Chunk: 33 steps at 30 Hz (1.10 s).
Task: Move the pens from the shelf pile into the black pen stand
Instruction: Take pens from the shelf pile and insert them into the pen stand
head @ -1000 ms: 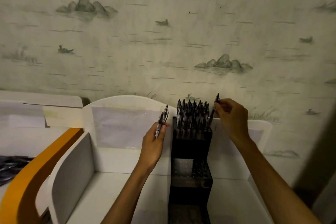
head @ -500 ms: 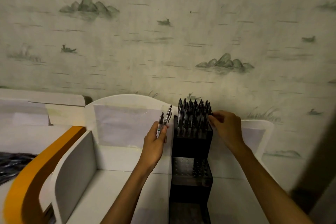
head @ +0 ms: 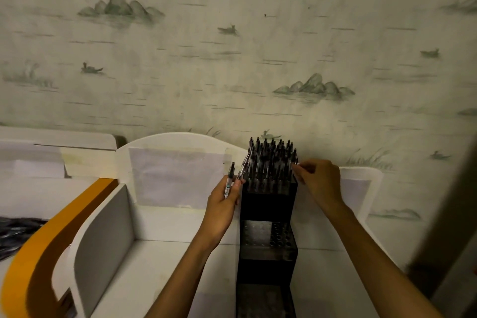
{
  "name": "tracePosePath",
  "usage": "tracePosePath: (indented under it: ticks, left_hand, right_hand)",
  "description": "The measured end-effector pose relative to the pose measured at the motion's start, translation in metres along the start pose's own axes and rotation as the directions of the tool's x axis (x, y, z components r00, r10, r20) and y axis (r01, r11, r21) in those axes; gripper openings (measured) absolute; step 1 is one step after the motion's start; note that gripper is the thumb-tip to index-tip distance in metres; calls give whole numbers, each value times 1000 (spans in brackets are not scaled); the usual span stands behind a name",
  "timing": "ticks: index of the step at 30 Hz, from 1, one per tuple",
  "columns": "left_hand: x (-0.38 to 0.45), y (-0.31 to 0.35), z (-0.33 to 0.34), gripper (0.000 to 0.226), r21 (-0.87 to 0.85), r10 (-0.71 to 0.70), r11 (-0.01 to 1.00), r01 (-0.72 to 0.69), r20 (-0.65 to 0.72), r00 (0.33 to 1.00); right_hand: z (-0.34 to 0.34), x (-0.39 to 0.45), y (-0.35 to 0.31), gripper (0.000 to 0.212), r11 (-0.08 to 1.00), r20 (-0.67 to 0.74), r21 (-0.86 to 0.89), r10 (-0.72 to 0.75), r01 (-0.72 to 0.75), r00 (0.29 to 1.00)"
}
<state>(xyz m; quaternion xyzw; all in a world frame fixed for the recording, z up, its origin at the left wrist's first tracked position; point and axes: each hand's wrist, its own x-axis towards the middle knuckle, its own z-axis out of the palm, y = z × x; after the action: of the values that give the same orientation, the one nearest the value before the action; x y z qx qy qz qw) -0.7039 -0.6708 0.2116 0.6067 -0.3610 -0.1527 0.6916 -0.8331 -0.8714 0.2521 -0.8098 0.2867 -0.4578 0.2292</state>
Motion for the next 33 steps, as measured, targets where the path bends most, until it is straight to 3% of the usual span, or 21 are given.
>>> tracePosePath:
  ticks: [3,8,14,26,33]
  left_hand:
    - [1,-3,-2,27,38,-3,999,4,-10,1000]
    - [1,-5,-1,30,8,-17,1000,16,33,999]
    - [-4,-10,-2,30,9,-57,998,56,132,990]
    - [-6,-22,-8,21,66,-120,992,112,144,982]
    - [-3,-40,-23,22,104,-199,976,192,59,978]
  right_hand:
    - [2,-8,-6,22,997,-21,20,68,-68,997]
    - [11,-20,-34,10,905,262,387,75,-176,962]
    - [29,-31,-48,14,826,446,484,51,-288,894]
    - [53,-44,-48,7,789,422,504,132,-353,897]
    - [48,-44,-39,17,744,242,591,205,-312,948]
